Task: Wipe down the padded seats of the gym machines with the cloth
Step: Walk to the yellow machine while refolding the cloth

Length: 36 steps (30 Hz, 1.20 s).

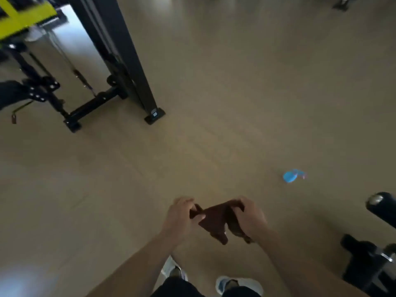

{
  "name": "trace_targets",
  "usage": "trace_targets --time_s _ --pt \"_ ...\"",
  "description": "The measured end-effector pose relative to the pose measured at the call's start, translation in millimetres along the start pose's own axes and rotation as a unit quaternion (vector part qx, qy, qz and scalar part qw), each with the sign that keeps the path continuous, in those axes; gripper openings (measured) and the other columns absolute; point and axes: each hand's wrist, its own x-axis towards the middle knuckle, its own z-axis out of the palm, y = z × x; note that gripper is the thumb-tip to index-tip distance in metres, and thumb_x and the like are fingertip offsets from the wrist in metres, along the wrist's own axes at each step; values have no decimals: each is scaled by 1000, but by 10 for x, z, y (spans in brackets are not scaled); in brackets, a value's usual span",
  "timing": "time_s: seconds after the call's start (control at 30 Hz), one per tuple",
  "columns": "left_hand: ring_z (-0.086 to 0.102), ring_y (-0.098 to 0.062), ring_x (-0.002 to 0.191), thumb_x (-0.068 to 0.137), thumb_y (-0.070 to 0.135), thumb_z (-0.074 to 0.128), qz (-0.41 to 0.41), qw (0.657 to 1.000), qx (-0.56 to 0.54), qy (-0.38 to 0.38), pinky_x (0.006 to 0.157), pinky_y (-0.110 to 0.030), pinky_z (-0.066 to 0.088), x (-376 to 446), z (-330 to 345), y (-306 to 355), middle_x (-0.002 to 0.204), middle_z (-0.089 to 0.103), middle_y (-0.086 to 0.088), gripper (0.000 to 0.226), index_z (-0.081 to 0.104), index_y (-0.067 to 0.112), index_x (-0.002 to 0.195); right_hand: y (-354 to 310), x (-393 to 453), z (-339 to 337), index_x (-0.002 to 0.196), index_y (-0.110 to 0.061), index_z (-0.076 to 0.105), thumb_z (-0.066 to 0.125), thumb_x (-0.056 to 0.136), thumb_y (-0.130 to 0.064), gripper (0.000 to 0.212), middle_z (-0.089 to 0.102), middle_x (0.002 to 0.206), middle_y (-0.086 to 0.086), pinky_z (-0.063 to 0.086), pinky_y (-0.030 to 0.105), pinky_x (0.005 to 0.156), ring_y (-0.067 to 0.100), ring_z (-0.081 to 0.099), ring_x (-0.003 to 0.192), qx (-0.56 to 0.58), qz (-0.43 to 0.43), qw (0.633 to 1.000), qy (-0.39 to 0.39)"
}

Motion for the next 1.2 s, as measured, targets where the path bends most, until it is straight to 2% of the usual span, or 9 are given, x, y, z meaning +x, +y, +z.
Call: trace_targets --time_s 0.2,0.33,0.47,0.6,0.8,0.87,0.93,1.07,1.2 --pt "55 -16 115 81 43 75 -141 981 -134 -9 95 -29 45 -146 -823 -1489 119 59 5 41 58 26 114 -1524 329 1256 92 -22 67 57 97 -7 19 73 82 6 51 20 53 13 68 62 1 -50 991 -121" --pt "40 -15 133 78 45 79 -215 950 -223 25 106 -30 37 -141 -1342 -2241 131 42 12 75 44 28 142 -2472 566 1970 97 -10 71 59 97 -9 12 75 90 12 50 23 54 20 70 74 74 14 978 -194" --pt "57 -16 116 80 11 73 -193 924 -310 111 86 -10 42 46 -1705 -2592 125 59 5 48 56 30 121 -3181 891 2603 124 -3 60 56 98 -2 27 68 116 22 56 32 60 31 70 93 235 121 943 -204" --pt "58 -9 118 75 -4 76 -146 906 -380 115 82 -3 42 238 -2043 -2820 124 59 12 77 45 25 140 -3824 1151 3006 122 -13 57 48 100 4 30 62 111 18 54 32 59 27 64 87 289 127 924 -217" --pt "63 13 98 80 28 80 -224 849 -418 232 85 -17 49 721 -2808 -3246 107 68 27 55 51 65 110 -4728 1631 3474 112 0 68 38 98 1 34 68 106 21 57 35 72 29 65 85 265 128 888 -354" --pt "66 3 97 84 32 74 -241 855 -383 255 88 -27 53 859 -3079 -3406 103 71 22 42 57 61 110 -5026 1819 3566 117 2 69 33 92 4 44 70 112 24 57 41 84 32 67 95 220 99 885 -398" --pt "69 0 89 92 23 65 -253 847 -370 284 87 -33 56 958 -3348 -3531 96 72 18 33 65 42 118 -5352 1986 3654 120 -6 72 35 88 6 50 72 105 13 56 32 72 23 67 91 121 26 897 -425" --pt "71 -22 97 98 34 47 -304 769 -417 377 89 -46 57 1115 -3781 -3784 108 75 0 41 56 33 138 -6000 2174 3897 120 -26 72 46 95 1 46 72 97 -7 49 23 71 6 66 90 -47 -122 877 -463" --pt "72 -17 77 98 18 49 -301 714 -435 458 63 -28 56 1129 -4263 -4117 86 76 -2 25 73 21 107 -6500 2229 4391 100 -25 77 66 94 -8 21 77 89 -6 51 16 68 7 68 83 -84 -226 859 -452"
